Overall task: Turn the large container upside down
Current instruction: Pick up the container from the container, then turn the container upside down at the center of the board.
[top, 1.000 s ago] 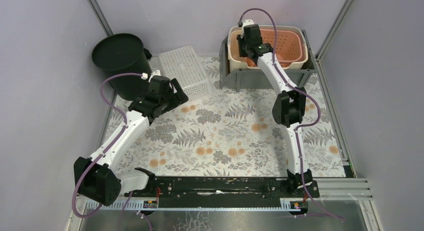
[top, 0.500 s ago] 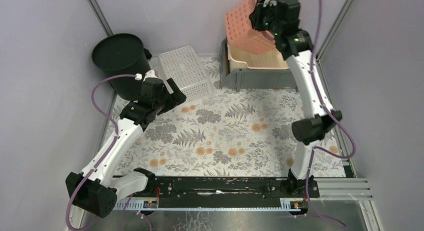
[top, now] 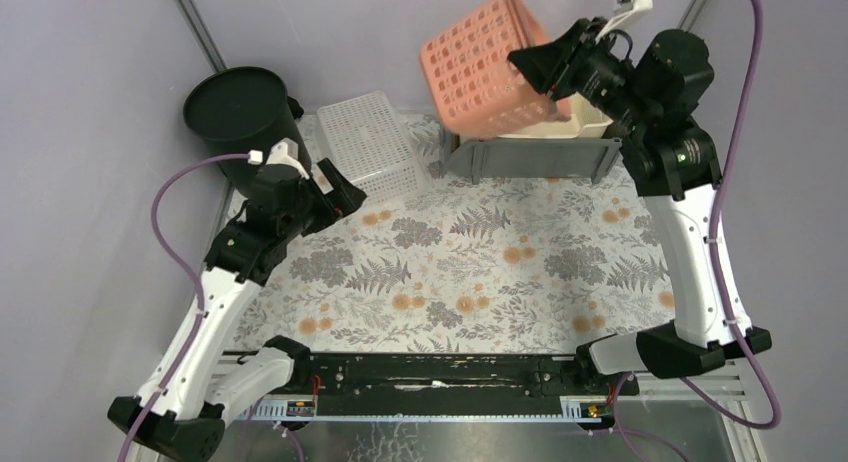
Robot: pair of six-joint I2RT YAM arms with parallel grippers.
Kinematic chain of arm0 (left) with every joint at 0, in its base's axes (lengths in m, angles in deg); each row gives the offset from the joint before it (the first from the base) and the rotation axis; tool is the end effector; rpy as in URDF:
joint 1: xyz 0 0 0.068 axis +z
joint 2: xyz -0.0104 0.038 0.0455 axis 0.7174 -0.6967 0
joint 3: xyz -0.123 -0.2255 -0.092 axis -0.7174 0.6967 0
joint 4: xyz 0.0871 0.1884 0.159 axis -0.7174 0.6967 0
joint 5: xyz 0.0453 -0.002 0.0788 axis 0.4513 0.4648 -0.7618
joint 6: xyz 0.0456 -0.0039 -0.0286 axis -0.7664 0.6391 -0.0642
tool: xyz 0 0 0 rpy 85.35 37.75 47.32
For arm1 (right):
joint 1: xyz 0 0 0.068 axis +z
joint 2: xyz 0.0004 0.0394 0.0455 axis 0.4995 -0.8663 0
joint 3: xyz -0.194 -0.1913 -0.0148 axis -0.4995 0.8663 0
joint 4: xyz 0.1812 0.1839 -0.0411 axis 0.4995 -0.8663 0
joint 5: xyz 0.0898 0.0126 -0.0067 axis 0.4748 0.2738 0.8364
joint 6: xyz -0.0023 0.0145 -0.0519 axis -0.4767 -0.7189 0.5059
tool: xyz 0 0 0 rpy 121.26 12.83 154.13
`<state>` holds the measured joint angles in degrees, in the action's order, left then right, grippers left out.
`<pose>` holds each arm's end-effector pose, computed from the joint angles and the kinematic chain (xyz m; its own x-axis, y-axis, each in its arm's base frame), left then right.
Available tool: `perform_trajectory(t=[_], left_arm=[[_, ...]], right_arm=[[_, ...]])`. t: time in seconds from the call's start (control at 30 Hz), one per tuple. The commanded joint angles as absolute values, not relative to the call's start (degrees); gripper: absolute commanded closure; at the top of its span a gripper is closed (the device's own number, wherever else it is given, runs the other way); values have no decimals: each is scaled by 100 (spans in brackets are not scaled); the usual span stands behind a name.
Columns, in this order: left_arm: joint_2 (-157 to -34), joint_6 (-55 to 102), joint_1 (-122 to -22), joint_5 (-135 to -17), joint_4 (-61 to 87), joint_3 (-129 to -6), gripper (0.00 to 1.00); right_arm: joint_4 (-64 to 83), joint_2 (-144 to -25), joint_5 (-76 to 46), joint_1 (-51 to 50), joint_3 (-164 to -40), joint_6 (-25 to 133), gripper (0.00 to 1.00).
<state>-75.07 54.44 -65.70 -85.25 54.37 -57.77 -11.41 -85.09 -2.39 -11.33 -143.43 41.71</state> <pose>0.1838 -0.0658 0.3655 -0.5807 -0.5087 -0.6356 -0.0893 0.8158 -0.5714 0.2355 0.0924 0.5905 0.0082 0.3288 -0.9444 -0.6576 0.7132 0.2426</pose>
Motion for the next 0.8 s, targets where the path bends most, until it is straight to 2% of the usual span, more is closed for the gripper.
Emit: perform_trajectory(t=[0.0, 0.23, 0.53, 0.77], left_arm=[[-7178, 5358, -6592, -8156, 5868, -6110, 0], [-6769, 5417, -6588, -8115, 6093, -6418, 0], [-6587, 5423, -6585, -8201, 6575, -7045, 0], [-6607, 5448, -6588, -8244, 6735, -7301, 0]], right_arm=[[-93, -7978, 916, -1131, -13418, 2741, 94], [1529, -7393, 1761, -1119, -11550, 761, 97], [3588, -6860, 1947, -1055, -9154, -1198, 98], [4791, -7094, 1664, -429, -8353, -1905, 99]])
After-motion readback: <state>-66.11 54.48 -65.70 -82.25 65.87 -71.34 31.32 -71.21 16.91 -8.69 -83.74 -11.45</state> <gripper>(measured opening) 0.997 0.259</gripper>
